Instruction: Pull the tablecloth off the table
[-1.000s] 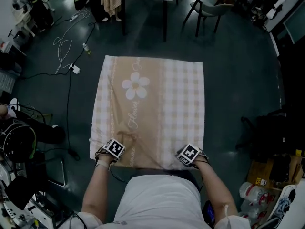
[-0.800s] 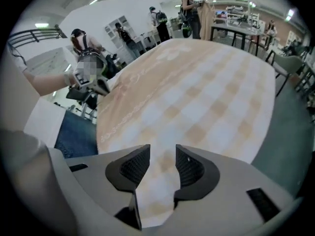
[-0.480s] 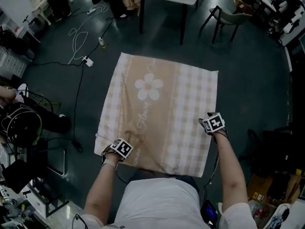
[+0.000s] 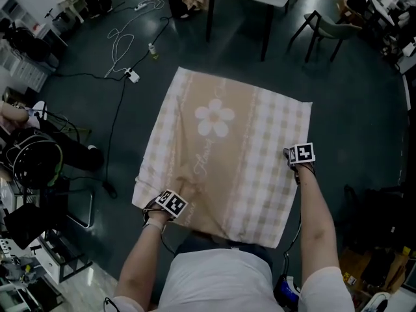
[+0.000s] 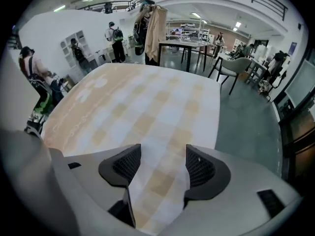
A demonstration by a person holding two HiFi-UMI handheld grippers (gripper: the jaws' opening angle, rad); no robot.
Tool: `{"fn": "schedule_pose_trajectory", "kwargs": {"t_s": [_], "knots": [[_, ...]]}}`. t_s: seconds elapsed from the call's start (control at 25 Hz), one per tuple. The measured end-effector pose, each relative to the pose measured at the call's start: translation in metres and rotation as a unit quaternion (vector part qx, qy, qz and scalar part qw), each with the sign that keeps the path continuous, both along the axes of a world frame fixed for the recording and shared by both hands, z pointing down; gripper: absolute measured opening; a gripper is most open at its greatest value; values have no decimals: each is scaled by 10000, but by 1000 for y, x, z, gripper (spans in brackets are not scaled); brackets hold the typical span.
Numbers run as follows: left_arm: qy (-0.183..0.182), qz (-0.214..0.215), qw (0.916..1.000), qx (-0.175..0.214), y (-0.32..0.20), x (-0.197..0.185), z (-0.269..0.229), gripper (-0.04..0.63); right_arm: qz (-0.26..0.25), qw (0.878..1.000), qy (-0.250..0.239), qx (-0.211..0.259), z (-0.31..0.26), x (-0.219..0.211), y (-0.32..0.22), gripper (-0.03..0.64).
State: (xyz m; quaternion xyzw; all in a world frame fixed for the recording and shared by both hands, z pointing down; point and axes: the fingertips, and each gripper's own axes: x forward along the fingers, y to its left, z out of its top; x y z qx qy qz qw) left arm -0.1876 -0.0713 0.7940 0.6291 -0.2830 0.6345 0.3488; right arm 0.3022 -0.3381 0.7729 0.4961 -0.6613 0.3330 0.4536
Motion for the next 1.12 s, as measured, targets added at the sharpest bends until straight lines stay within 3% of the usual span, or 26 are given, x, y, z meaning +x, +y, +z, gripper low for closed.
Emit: {"fn": "schedule_pose_trajectory", "kwargs": {"t_s": [0.12,0.32,0.6,0.72,0.96,1.12], "knots": [[13,-119,9999,92,-1,0,-1,14,-22,9998,-131,-125,1,0,-2,250],[-29,-109,9999,68,-3,-1,1,14,-32,9999,46,-157,3,-7,4,242],[6,-13,10000,68,-2,-5,1,14,-356,9987,233,-269,3,-30,42,80],[71,1,9999,78,0,-5,0,14,-571,9971,283,-404,5,-39,64,50],[148,383,9983,408,-2,-5,-1,14,-668,9954,225,-647,7,-58,101,40],[405,489,9973,363,0,-16,-14,14,-760,9941,299,-710,8,-69,120,38]]}}
